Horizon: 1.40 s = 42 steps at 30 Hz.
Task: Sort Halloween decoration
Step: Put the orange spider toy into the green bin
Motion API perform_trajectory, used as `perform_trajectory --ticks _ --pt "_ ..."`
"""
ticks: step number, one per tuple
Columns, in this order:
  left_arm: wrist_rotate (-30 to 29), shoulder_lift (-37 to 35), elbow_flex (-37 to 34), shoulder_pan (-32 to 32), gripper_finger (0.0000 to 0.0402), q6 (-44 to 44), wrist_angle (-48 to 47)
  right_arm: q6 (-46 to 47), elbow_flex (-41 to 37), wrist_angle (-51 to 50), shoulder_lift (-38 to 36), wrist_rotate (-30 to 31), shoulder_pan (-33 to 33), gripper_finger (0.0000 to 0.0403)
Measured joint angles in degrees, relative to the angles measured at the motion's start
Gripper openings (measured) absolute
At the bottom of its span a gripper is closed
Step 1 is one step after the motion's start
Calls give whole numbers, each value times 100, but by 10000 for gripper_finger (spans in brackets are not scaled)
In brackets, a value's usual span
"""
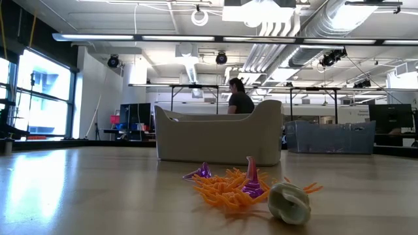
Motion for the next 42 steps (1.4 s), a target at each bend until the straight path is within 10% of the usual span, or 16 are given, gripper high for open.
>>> perform_trajectory --ticks 12,29,42 --pt "15 0 0 -2 0 44 6 -9 1 -2 0 -68 0 9" --pt "46 11 -2 0 0 57 22 0 7 50 17 -235 -2 165" --pt "-20 11 -2 -19 0 96 20 -291 4 47 -81 76 -2 181"
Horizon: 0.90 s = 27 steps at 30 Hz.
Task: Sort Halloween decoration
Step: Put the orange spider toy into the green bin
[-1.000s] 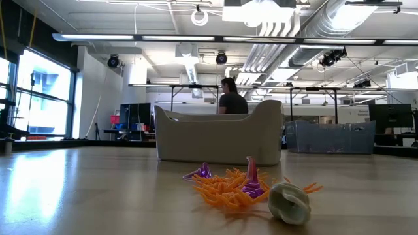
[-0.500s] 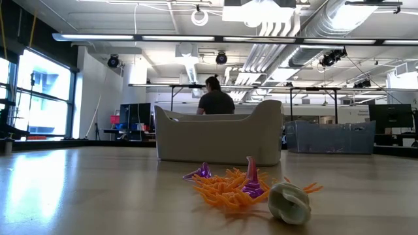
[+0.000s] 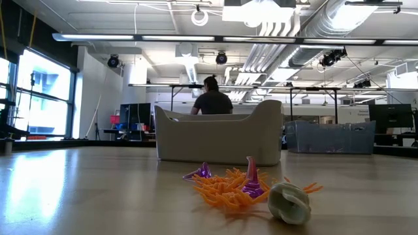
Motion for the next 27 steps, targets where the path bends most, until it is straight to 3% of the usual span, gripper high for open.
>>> perform_trajectory --ticks 12,18,23,27 --pt "-96 -31 0 -7 0 0 -151 6 0 -965 -766 15 2 181" --pt "-830 -504 0 -167 0 -27 -1183 280 0 -1761 -1208 17 0 181" --pt "-1006 -1137 8 -600 0 -656 -2123 711 -2 -2570 -1391 138 0 181" --pt "-1007 -1531 8 -1189 0 -1645 -2891 991 -5 -3155 -1394 217 0 181"
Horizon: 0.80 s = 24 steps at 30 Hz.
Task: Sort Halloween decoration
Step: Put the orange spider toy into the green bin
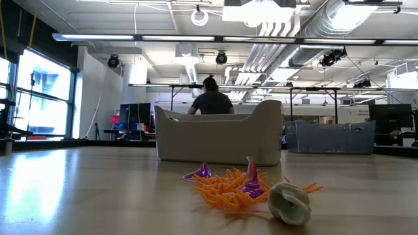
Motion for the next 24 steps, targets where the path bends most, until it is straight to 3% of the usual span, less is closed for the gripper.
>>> perform_trajectory --ticks 8,17,21,24 --pt "-41 -283 -4 -1474 0 -3224 -1240 766 -1 -1077 13 17 0 181" --pt "323 -108 -4 -2633 0 -6292 -1233 965 -1 -1526 13 14 0 181" --pt "493 -6 -4 -2903 0 -7686 -2167 963 -1 -1525 13 -121 0 181" --pt "1082 37 -4 -2999 0 -8731 -3130 971 -1 -1526 13 -237 0 181"
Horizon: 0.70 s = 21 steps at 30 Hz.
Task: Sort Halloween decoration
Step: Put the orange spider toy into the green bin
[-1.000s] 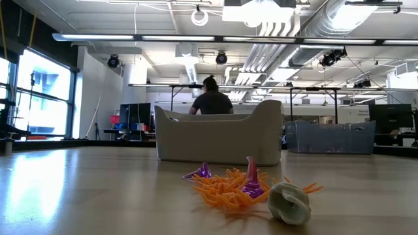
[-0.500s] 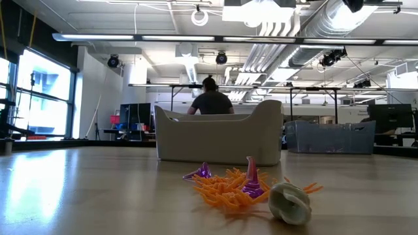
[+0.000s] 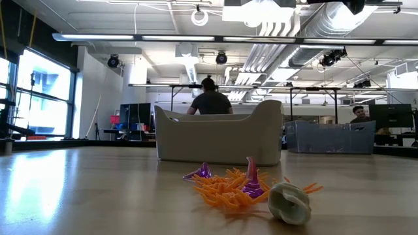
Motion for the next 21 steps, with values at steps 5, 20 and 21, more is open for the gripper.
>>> perform_trajectory --ticks 5,20,21 --pt "1466 31 0 -106 0 -1028 -1356 3 0 2 0 -4 0 181" --pt "2293 34 -1372 -114 0 -1035 -1473 396 0 4 81 590 0 181" --pt "2332 36 -1553 -114 0 -1033 -1234 393 0 -1 92 661 -2 181"
